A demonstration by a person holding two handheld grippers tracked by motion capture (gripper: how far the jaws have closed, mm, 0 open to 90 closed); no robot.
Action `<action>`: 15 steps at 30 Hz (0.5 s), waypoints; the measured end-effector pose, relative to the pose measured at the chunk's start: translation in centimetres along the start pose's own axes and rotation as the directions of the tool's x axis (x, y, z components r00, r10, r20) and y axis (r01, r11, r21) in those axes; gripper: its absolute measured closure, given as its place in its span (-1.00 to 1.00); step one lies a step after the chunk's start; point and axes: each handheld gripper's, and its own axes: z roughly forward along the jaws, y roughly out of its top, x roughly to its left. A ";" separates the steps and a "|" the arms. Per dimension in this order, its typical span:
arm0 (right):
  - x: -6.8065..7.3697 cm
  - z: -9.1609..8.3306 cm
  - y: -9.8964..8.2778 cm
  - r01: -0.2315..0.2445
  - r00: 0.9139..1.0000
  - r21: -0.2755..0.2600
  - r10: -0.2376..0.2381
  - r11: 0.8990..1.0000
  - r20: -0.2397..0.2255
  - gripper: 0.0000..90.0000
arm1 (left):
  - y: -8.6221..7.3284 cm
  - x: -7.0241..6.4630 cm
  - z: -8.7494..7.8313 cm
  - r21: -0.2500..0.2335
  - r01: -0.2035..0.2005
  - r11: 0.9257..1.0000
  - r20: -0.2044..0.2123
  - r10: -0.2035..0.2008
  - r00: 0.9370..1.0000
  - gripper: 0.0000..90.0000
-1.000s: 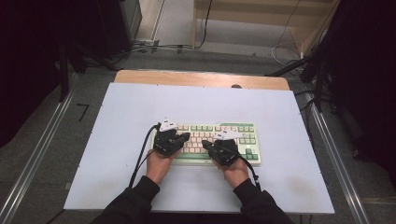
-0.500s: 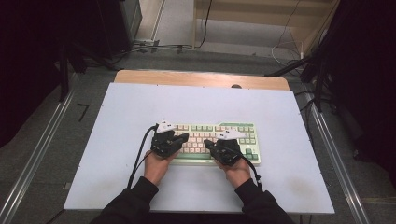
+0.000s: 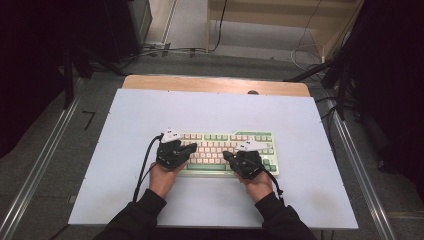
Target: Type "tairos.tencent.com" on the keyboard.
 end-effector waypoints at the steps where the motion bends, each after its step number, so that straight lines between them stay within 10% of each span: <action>1: 0.0 0.0 -0.1 -0.001 1.000 0.005 0.001 1.000 0.003 0.94 | 0.0 0.1 -0.1 -0.002 0.000 1.000 0.000 0.000 1.000 1.00; 15: -0.5 0.1 -0.8 0.005 0.999 0.033 -0.006 0.999 0.042 0.94 | -0.2 0.7 -0.6 -0.003 0.006 1.000 -0.011 -0.006 1.000 1.00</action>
